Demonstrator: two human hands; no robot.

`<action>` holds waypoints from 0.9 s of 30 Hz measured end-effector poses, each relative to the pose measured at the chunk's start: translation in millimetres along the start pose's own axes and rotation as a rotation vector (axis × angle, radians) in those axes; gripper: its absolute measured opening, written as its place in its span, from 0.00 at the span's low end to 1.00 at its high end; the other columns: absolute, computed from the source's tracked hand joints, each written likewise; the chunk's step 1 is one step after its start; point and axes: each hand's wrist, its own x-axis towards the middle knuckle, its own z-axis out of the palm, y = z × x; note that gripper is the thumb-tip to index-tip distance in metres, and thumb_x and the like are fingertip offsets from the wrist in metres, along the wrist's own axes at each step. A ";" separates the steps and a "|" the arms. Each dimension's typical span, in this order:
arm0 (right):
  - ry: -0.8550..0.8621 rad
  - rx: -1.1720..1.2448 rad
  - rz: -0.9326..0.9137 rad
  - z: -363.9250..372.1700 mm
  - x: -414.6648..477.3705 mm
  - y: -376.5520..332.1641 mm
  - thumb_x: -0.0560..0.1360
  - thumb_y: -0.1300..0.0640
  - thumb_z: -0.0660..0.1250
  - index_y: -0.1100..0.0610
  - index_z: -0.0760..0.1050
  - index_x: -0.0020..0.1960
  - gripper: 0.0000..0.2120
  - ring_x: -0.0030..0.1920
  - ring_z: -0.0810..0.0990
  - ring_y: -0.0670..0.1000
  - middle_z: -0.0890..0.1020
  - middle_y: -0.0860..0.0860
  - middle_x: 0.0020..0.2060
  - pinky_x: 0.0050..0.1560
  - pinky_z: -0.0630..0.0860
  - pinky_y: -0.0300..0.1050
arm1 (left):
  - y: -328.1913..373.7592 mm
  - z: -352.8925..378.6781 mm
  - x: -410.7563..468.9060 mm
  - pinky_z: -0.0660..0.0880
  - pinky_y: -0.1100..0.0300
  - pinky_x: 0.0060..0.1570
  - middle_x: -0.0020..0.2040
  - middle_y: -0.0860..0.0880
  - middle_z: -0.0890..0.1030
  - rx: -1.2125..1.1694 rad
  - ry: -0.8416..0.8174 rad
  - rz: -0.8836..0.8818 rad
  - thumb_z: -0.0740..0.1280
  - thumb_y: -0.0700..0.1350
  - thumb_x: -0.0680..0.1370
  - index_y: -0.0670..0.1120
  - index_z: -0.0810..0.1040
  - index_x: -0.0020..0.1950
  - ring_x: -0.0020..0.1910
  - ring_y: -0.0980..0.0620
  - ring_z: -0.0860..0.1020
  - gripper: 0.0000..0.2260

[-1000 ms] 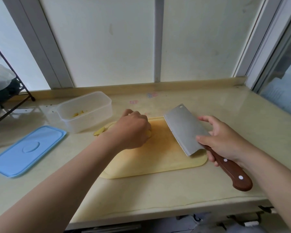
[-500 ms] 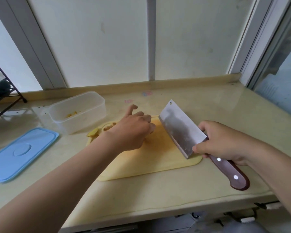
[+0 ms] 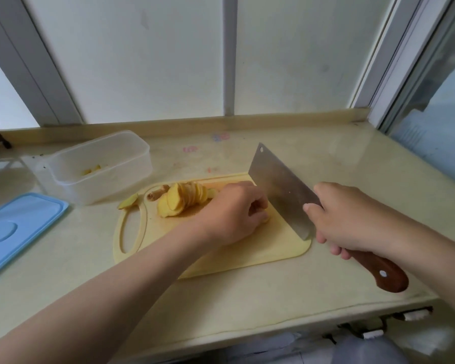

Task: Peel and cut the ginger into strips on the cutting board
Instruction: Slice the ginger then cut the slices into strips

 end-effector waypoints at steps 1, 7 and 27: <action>-0.015 0.009 0.012 -1.4 1.2 -1.3 0.86 0.51 0.57 0.57 0.71 0.52 0.11 0.30 0.86 0.59 0.86 0.58 0.38 0.33 0.83 0.50 | -3.8 0.3 0.8 0.76 0.52 0.48 0.47 0.48 0.79 0.037 -0.009 0.043 0.73 0.44 0.76 0.43 0.82 0.49 0.44 0.50 0.77 0.05; -0.068 -0.015 0.052 -10.1 7.1 -7.6 0.85 0.52 0.62 0.55 0.75 0.61 0.09 0.27 0.83 0.53 0.85 0.57 0.35 0.28 0.80 0.45 | -22.4 -7.2 -2.6 0.77 0.51 0.45 0.48 0.48 0.78 0.106 -0.066 0.234 0.67 0.46 0.79 0.44 0.83 0.50 0.44 0.50 0.76 0.08; -0.219 -0.004 -0.009 -10.7 14.5 -12.9 0.86 0.55 0.55 0.43 0.57 0.73 0.18 0.30 0.86 0.54 0.86 0.53 0.30 0.29 0.79 0.44 | -35.3 0.0 -13.7 0.74 0.49 0.49 0.54 0.46 0.80 0.181 -0.083 0.481 0.59 0.51 0.83 0.43 0.83 0.53 0.48 0.44 0.77 0.16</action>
